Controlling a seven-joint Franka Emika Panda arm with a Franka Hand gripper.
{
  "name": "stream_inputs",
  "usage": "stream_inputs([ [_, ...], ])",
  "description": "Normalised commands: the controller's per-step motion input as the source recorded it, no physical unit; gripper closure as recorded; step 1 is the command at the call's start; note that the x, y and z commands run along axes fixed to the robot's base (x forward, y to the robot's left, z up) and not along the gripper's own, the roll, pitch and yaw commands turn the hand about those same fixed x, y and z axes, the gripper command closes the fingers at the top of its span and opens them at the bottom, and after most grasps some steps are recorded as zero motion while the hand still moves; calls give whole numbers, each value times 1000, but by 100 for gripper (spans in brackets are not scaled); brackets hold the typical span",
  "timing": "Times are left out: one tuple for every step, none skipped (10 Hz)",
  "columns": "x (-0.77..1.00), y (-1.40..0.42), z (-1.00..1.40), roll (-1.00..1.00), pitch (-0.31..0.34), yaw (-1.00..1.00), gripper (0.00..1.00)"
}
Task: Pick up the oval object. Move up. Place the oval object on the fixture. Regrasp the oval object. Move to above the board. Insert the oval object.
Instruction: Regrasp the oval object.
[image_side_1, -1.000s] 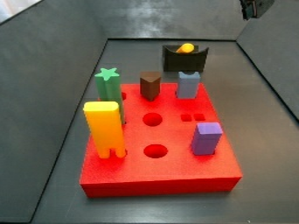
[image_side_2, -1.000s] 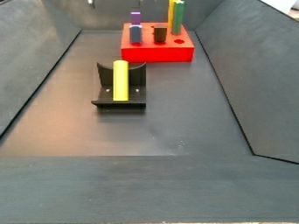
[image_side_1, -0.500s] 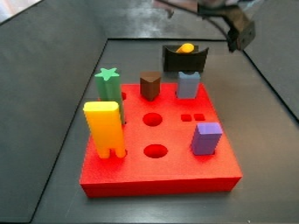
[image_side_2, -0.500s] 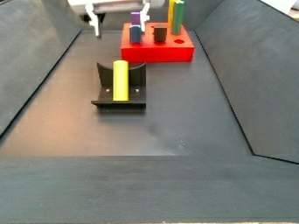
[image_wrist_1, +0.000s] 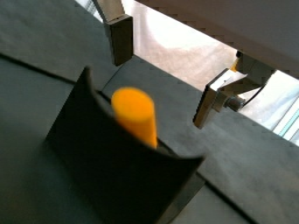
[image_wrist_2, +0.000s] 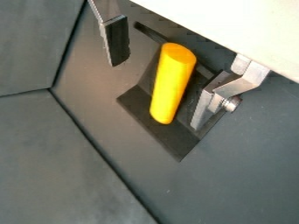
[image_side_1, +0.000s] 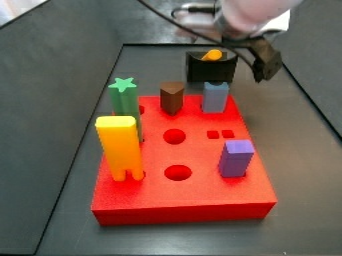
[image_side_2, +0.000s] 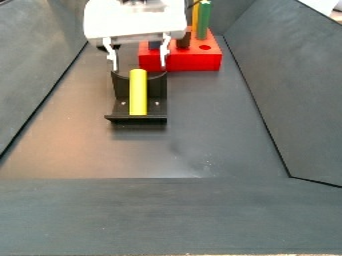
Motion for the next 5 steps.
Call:
stream_inputs([
  [87,19,-680,72,-56,-1,0],
  [79,12,-584,71,-56,-5,0],
  [68,8,-393,69,-53,-9,0],
  [66,6,-243,69,-40,-12,0],
  [0,0,0,0,0,0,100],
])
